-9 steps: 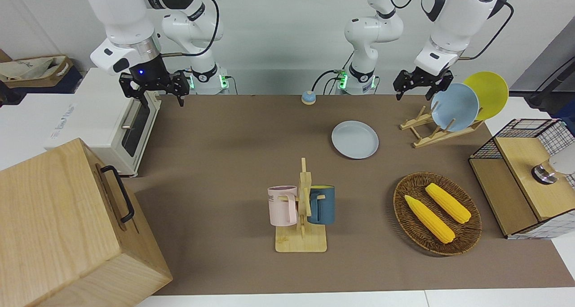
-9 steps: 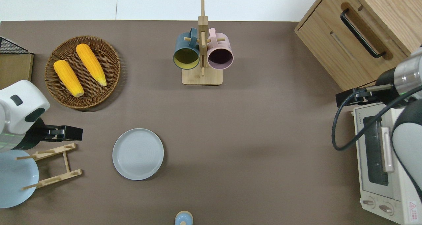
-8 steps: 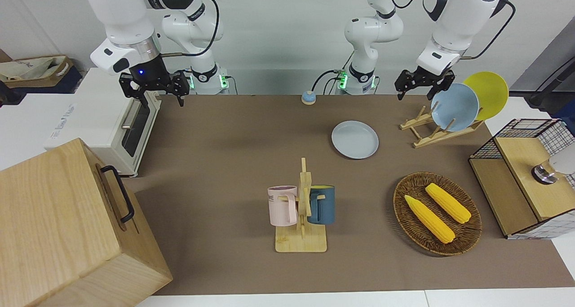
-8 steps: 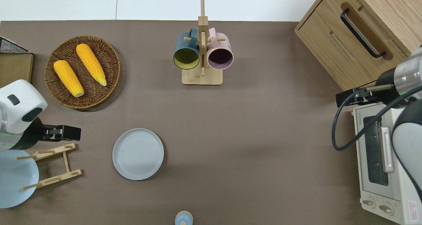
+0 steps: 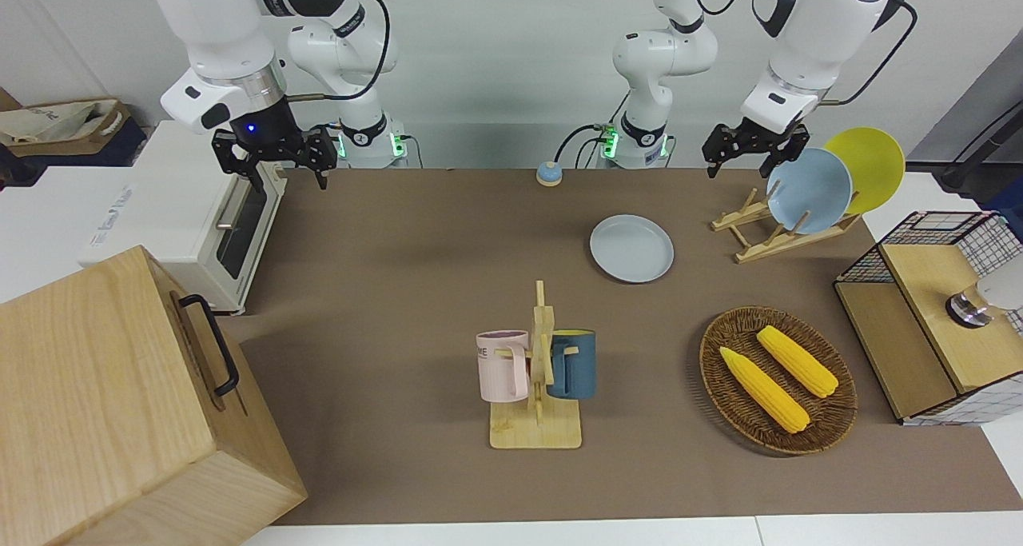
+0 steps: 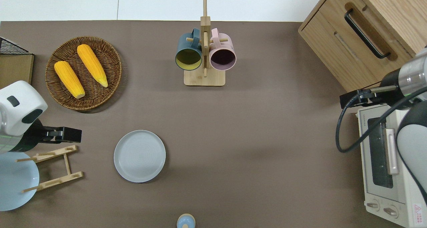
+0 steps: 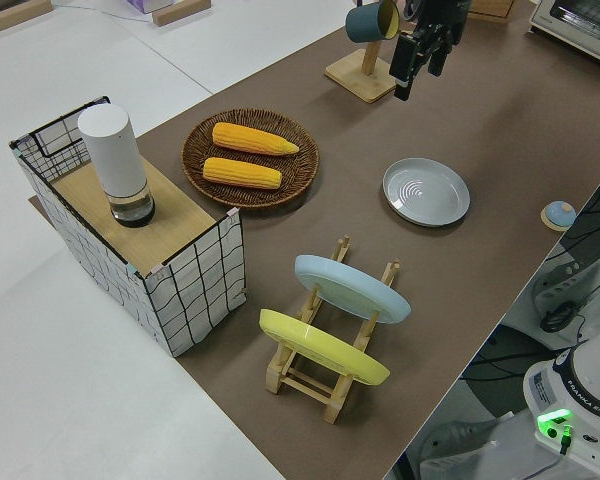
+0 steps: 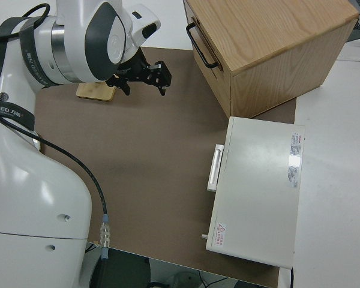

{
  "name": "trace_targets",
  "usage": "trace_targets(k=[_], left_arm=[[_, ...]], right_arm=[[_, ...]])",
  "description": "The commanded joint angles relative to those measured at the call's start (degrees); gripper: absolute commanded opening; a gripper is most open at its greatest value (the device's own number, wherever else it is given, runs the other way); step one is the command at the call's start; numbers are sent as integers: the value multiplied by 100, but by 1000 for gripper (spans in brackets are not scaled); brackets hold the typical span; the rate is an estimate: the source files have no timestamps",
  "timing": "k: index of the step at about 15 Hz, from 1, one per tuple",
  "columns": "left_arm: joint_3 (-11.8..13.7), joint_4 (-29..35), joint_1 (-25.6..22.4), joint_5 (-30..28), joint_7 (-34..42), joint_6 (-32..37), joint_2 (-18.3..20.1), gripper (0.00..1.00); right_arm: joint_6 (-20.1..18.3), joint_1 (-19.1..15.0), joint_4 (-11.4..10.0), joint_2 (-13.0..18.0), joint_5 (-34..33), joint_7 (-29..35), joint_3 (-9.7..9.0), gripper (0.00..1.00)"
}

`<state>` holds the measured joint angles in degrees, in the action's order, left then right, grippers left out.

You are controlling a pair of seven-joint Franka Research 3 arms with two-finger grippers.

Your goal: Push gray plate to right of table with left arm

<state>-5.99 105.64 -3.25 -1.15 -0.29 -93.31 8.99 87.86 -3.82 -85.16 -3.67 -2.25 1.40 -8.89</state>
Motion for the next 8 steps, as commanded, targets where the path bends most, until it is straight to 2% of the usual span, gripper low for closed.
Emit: trace_targets(k=[1,8], left_arm=[[63,167,61,-35,-102,23,111,991],[63,1273,79,-219,-94,-872,393,991]], right_arm=[[-59,-4,8,33,40,18,1,983],[-59,-4,8,33,40,18,1,983]])
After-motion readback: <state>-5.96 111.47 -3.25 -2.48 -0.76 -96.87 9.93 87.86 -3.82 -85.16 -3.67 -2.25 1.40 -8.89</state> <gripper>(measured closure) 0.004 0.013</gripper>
